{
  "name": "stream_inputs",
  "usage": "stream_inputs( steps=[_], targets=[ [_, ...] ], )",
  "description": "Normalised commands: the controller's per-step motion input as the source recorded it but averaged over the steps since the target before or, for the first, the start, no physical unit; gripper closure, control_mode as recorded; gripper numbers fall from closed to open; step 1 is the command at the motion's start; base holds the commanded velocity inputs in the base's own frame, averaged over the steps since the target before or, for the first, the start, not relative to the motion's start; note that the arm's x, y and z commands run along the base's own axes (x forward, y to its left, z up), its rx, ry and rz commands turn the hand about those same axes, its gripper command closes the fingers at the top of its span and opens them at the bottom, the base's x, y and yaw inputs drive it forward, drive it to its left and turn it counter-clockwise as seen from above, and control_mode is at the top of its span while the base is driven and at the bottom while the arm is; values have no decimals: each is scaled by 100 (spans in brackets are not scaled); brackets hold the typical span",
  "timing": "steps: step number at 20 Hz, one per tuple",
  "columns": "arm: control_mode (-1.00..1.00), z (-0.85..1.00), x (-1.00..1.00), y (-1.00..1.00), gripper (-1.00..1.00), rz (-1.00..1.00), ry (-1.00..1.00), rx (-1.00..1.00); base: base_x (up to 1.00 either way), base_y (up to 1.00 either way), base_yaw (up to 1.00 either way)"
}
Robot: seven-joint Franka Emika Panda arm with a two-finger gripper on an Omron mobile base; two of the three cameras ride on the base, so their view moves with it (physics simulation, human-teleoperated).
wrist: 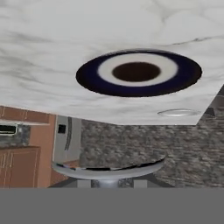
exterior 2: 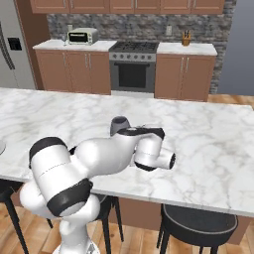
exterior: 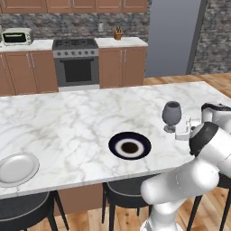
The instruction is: Retrieve the wine glasses from the counter and place one next to each plate.
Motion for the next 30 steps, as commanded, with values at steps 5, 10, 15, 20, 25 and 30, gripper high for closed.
stream_inputs(
  steps=[5, 10, 15, 20, 25, 30],
  targets=[
    [-100, -17, 25, 21, 100, 0, 32, -8, 0, 0, 0],
    [-100, -16, 2, 17, 100, 2, 7, -8, 0, 0, 0],
    [-100, -21, 0, 8, 100, 4, -2, 0, 0, 0, 0],
    [-100, -20, 0, 8, 100, 6, -7, 0, 0, 0, 0],
    [-100, -16, 6, 0, 100, 5, -1, 0, 0, 0, 0],
    [-100, -28, 13, 0, 100, 5, 0, 0, 0, 0, 0]
  ],
)
